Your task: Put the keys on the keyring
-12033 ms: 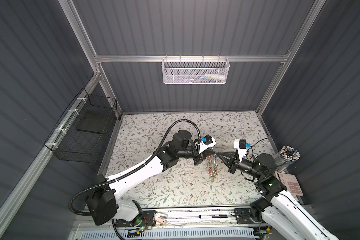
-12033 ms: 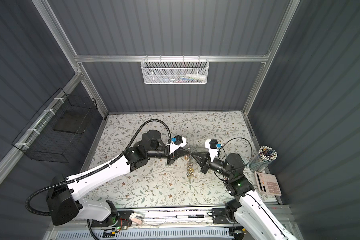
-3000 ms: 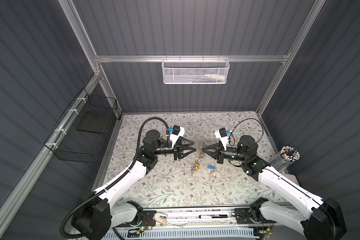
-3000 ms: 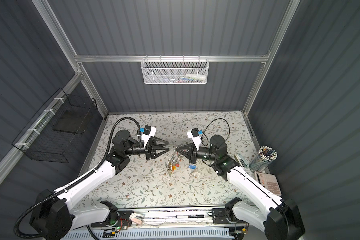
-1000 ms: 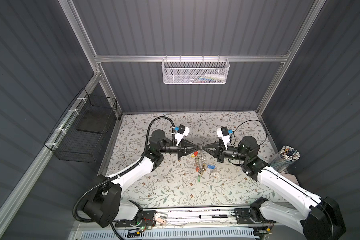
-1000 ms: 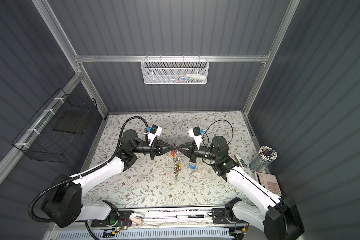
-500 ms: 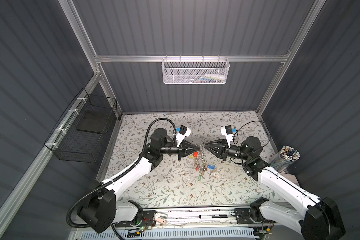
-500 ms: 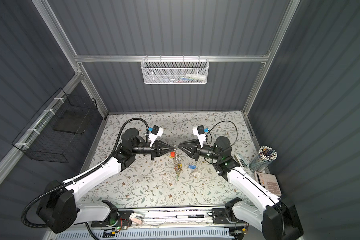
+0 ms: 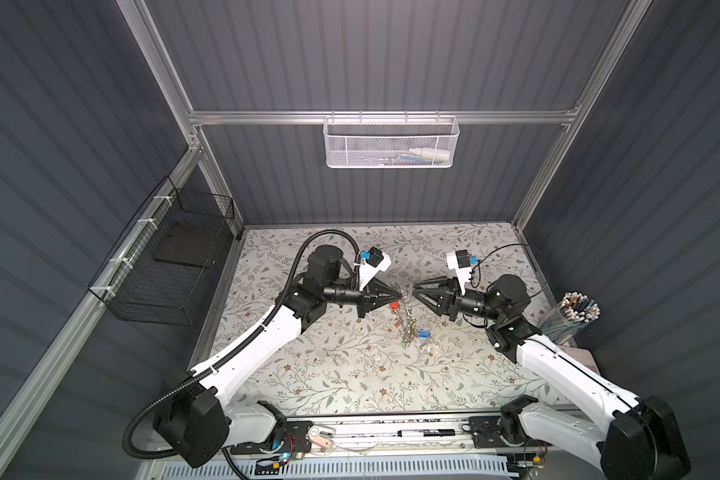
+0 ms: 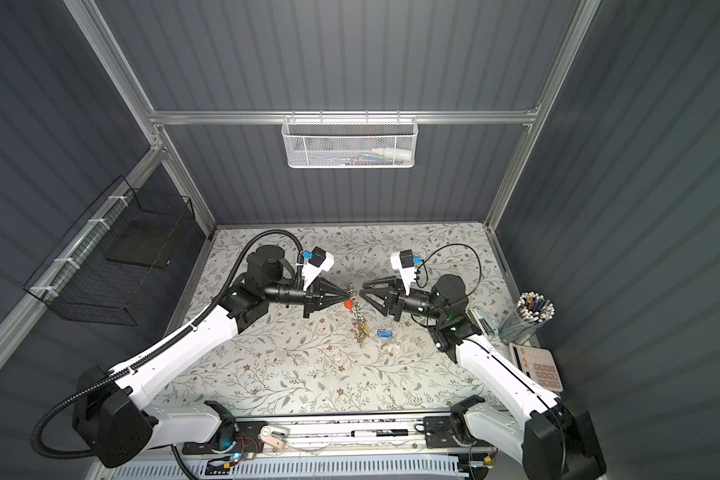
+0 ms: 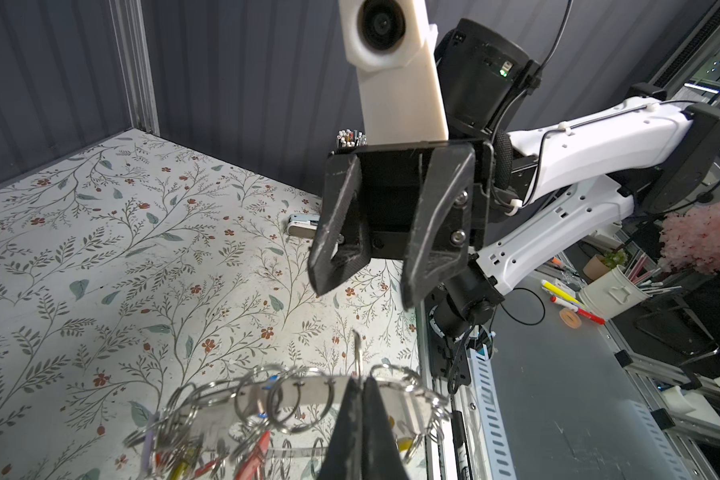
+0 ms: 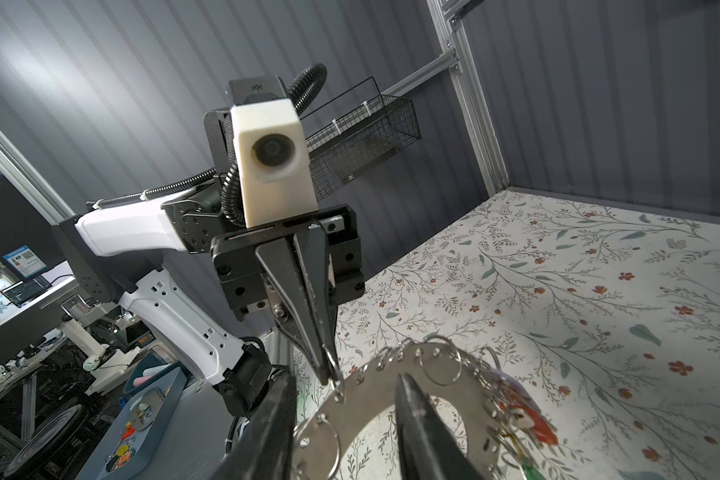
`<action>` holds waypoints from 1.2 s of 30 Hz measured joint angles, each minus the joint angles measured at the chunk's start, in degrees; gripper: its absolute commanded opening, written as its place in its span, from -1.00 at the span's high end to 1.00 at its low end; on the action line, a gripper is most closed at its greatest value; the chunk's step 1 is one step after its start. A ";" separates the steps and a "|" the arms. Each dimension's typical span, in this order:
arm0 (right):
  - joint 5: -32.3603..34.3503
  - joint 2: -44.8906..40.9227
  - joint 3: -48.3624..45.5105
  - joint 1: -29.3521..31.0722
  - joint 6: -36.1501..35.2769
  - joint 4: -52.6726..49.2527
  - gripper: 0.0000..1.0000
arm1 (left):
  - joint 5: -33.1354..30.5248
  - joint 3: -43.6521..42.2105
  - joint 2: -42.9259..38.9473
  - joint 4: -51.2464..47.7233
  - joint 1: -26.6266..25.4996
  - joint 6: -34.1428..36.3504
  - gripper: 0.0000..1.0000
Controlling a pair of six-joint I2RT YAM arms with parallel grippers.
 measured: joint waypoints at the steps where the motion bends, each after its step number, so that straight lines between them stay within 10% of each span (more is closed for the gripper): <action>1: -0.09 0.17 0.00 0.15 0.00 0.00 0.23 | -0.04 0.57 0.28 -0.74 0.00 0.37 1.00; 30: -0.92 1.86 0.02 3.04 -2.78 -0.87 1.00 | 0.96 3.96 2.36 -6.45 -0.66 1.84 1.00; 36: -0.72 1.84 0.02 3.10 -2.45 -1.25 1.00 | 0.22 2.03 1.27 -2.32 -0.50 -0.46 0.54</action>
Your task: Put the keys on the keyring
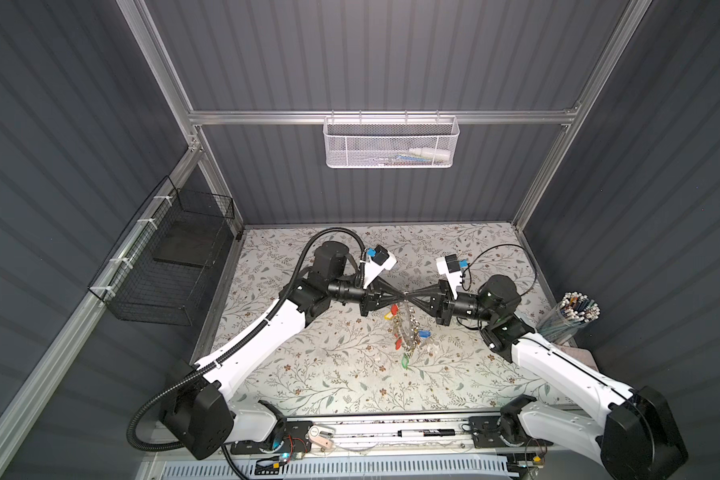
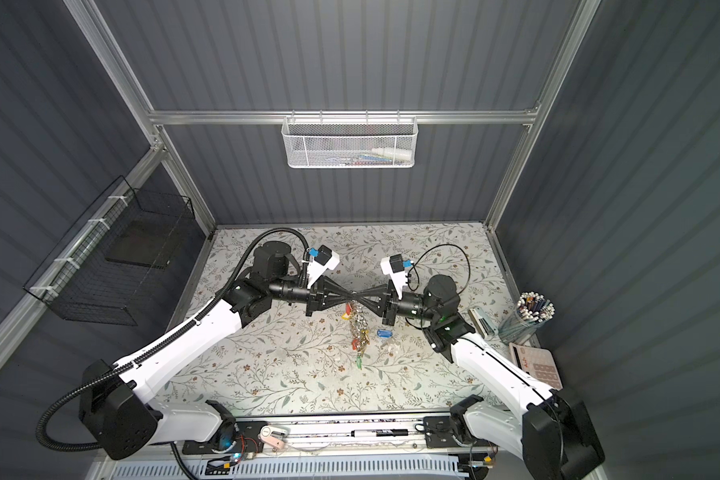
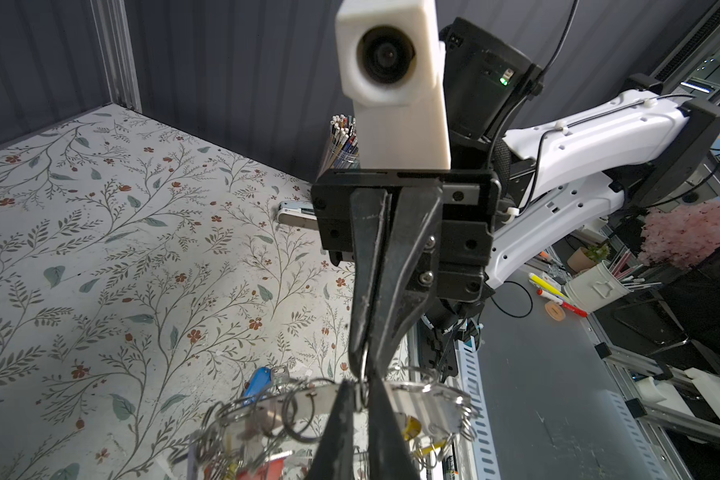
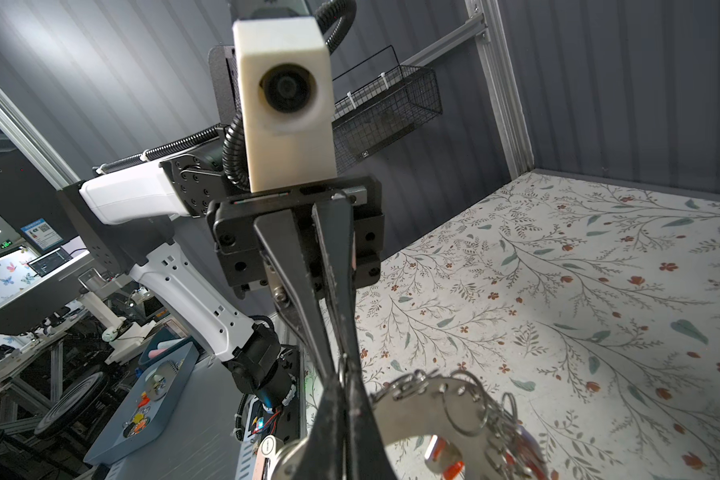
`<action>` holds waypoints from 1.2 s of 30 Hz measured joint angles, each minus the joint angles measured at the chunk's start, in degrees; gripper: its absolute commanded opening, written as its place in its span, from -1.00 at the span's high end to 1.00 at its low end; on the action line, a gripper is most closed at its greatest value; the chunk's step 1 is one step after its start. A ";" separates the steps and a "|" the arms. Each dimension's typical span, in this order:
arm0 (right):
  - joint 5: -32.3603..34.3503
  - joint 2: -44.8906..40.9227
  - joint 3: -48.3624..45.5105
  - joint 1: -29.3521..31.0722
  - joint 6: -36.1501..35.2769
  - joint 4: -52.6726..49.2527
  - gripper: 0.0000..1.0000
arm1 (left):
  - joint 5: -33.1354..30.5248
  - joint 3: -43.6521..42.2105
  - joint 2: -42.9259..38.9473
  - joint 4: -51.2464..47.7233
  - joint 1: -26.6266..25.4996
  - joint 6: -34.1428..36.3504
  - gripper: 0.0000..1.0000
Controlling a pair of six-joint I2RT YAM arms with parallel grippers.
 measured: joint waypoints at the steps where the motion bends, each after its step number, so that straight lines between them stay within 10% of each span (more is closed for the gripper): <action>1: 0.02 0.00 -0.02 0.04 0.11 -0.48 1.00 | -0.04 -1.36 -1.05 1.97 0.35 -0.96 0.48; 21: 0.17 0.00 -0.02 0.04 3.34 0.59 1.00 | 3.78 -14.62 -3.58 31.54 1.77 -17.18 0.28; 36: 0.20 0.00 -0.02 0.04 4.11 1.66 1.00 | 5.46 -14.62 -1.01 35.32 1.53 -19.61 0.31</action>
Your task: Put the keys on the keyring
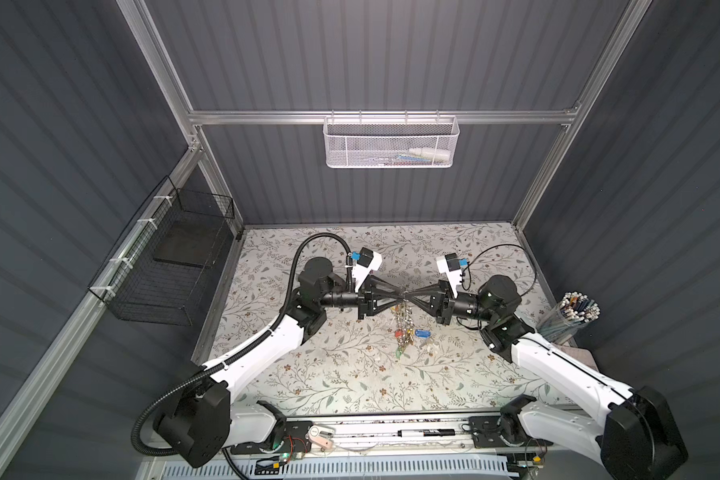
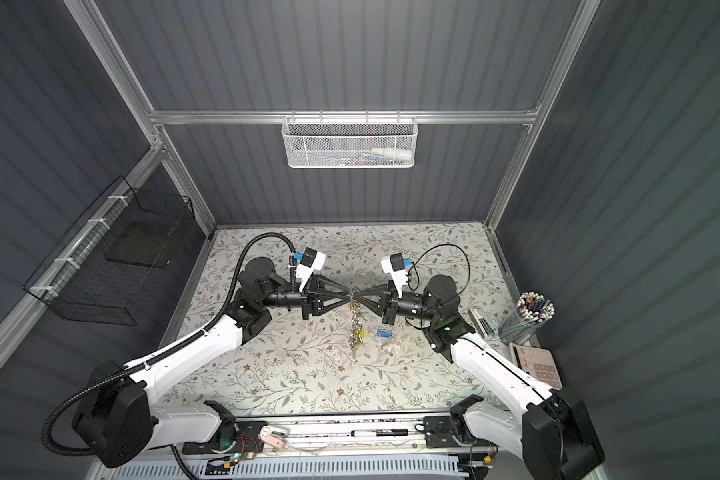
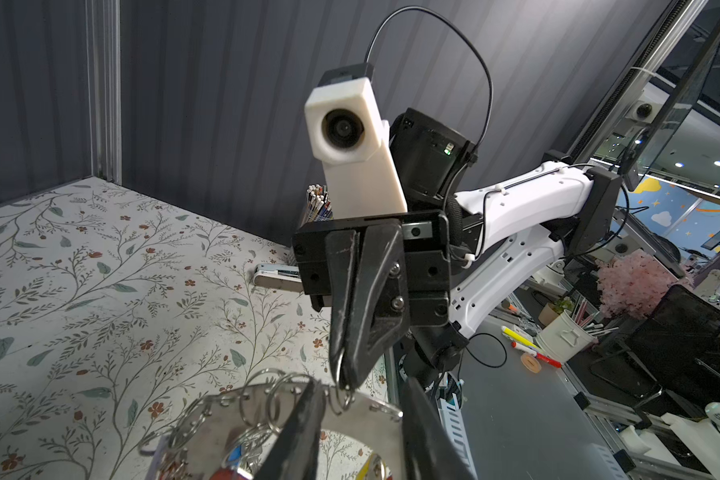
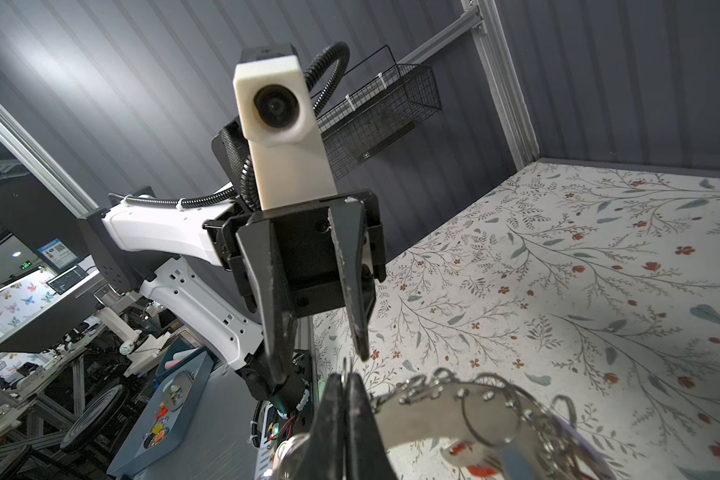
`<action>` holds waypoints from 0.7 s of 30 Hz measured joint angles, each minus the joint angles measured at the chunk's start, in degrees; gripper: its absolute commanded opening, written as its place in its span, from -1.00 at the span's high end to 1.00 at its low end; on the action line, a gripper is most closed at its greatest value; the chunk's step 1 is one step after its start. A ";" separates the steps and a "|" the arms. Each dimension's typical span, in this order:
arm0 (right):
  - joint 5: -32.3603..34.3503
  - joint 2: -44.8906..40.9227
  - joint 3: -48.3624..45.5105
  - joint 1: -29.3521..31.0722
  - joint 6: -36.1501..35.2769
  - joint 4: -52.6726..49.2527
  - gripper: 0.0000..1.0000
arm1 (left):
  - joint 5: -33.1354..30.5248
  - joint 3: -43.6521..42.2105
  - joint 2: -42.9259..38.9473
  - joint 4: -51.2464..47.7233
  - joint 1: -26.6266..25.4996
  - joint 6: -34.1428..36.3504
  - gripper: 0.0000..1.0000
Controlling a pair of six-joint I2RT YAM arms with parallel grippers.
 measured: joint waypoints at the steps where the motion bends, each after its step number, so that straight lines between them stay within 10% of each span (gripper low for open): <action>1: 0.00 0.00 0.00 0.00 0.00 0.11 1.00 | 0.00 0.00 0.31 -0.02 -0.07 0.00 0.31; 21: -0.02 0.26 0.00 0.00 0.00 0.52 1.00 | 0.04 0.24 2.19 0.31 -0.98 -0.61 0.69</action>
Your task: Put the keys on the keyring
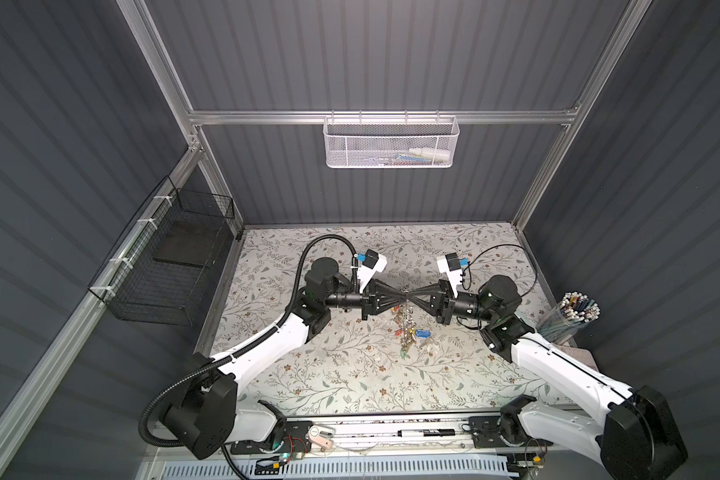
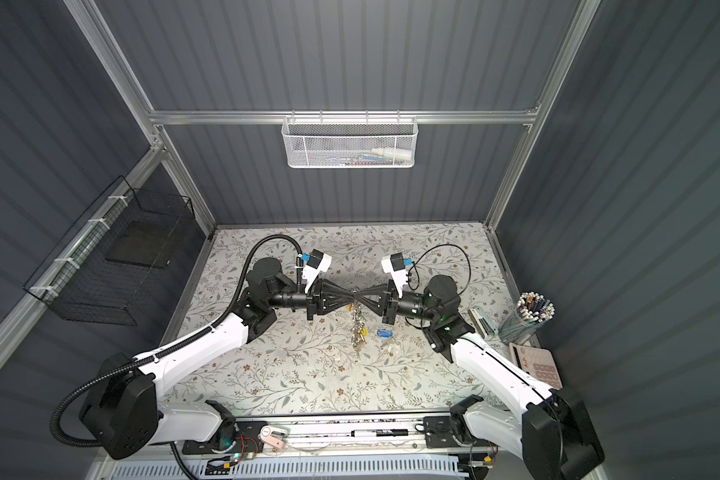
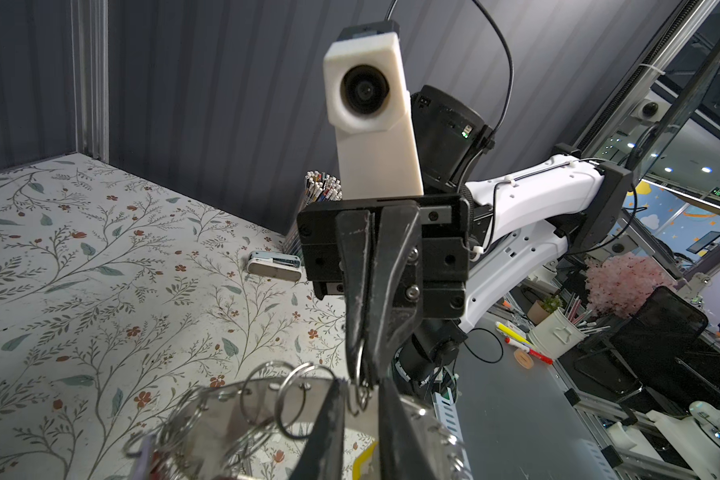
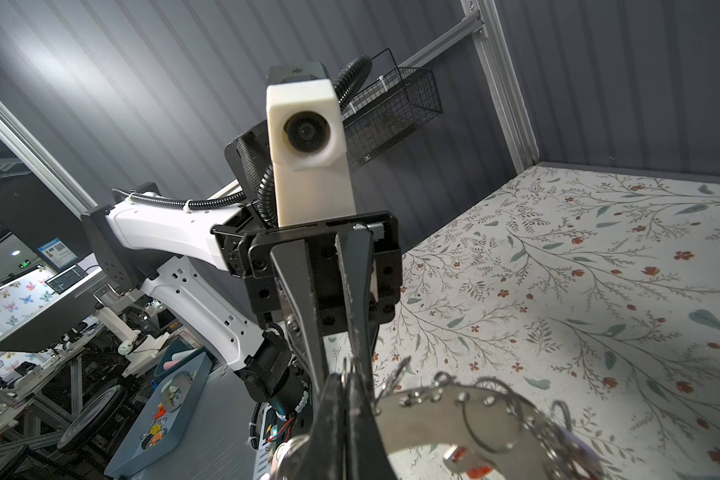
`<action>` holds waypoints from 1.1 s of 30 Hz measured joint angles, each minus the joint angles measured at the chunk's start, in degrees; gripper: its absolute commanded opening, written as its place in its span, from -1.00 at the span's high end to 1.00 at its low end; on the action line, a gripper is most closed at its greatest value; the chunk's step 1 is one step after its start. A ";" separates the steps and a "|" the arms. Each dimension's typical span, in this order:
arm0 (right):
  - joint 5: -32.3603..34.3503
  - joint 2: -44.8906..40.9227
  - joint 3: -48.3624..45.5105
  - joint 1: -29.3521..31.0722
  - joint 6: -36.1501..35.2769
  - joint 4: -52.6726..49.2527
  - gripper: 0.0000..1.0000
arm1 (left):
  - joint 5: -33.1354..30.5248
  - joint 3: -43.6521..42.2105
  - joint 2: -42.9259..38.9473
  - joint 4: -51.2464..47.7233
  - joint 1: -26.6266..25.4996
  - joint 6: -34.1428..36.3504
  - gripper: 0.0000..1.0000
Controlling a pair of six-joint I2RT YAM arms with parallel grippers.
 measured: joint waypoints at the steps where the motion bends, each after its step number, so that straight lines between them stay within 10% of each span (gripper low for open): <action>1: 0.00 0.07 0.00 0.00 0.02 0.02 1.00 | 0.02 0.00 0.11 0.11 0.00 -0.04 0.70; 15: -0.13 0.13 0.00 -0.39 -0.07 0.33 1.00 | 0.72 0.26 0.20 -0.15 0.02 -0.74 1.00; 23: 0.66 -0.55 0.02 -0.76 -0.79 -1.44 0.29 | -3.02 0.83 0.17 -4.24 -0.04 0.42 1.00; 33: 3.06 -6.49 -0.90 -6.29 1.70 -3.02 0.02 | -9.88 -5.64 -2.56 -2.12 -0.22 3.52 1.00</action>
